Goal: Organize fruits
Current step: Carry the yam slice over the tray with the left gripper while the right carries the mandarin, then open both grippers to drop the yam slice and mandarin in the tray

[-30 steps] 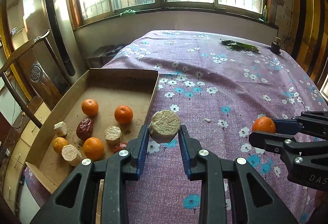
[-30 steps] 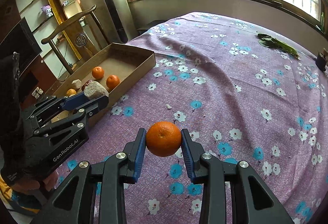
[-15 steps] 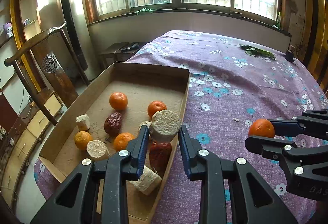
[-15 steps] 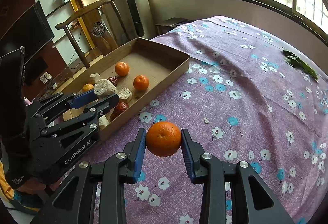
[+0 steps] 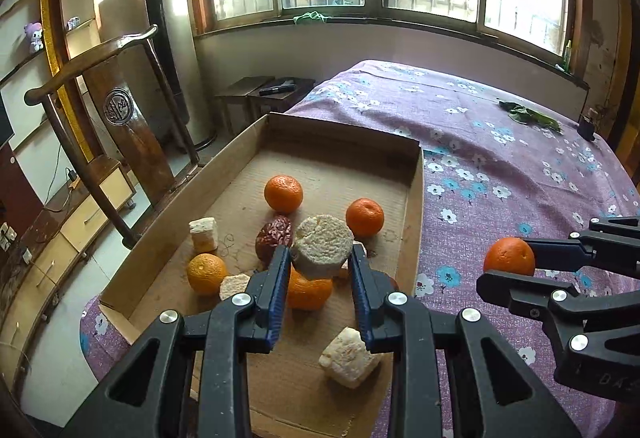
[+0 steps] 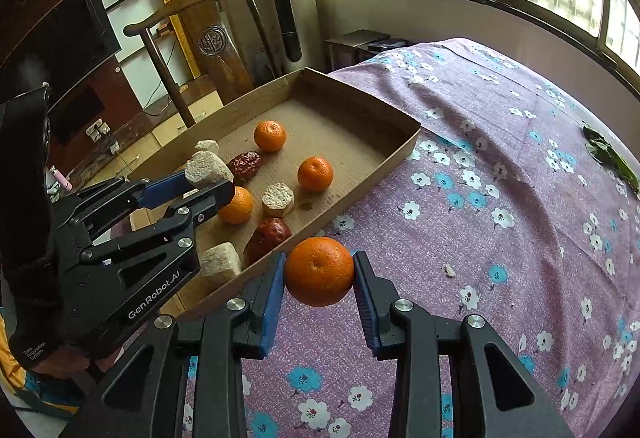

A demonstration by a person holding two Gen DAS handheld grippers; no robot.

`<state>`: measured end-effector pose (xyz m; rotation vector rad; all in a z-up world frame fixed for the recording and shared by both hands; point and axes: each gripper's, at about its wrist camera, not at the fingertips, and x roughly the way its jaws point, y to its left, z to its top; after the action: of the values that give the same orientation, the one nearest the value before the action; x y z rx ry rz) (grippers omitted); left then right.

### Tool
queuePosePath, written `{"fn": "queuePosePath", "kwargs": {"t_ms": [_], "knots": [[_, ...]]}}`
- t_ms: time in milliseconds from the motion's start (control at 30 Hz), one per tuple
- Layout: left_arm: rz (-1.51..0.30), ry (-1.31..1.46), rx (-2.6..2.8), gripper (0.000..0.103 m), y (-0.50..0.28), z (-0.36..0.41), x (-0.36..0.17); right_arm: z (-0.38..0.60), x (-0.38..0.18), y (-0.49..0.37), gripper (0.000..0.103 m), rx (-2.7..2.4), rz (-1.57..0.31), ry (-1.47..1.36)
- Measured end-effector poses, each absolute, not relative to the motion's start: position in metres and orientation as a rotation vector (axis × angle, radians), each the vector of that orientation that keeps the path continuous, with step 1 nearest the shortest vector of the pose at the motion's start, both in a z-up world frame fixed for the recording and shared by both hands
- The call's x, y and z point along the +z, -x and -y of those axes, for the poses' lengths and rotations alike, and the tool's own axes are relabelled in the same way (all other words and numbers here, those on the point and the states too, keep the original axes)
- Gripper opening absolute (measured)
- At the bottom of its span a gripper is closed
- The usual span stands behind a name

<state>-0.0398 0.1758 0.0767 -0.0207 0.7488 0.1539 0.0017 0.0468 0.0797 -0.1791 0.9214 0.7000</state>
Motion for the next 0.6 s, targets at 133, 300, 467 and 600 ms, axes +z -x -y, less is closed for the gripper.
{"fn": "queuePosePath", "kwargs": {"t_ms": [133, 300, 467, 600], "knots": [[-0.770, 0.076, 0.154, 0.029, 0.032, -0.200, 0.079, -0.063, 0.078, -0.006, 0.037, 0.721, -0.926, 0.204], [-0.793, 0.132, 0.201, 0.029, 0.013, -0.236, 0.078, -0.084, 0.071, -0.018, 0.037, 0.752, -0.940, 0.223], [-0.835, 0.164, 0.215, 0.029, -0.005, -0.257, 0.069, -0.102, 0.060, -0.041, 0.037, 0.759, -0.965, 0.233], [-0.857, 0.137, 0.211, 0.029, -0.018, -0.250, 0.059, -0.117, 0.050, -0.057, 0.037, 0.770, -0.989, 0.244]]}}
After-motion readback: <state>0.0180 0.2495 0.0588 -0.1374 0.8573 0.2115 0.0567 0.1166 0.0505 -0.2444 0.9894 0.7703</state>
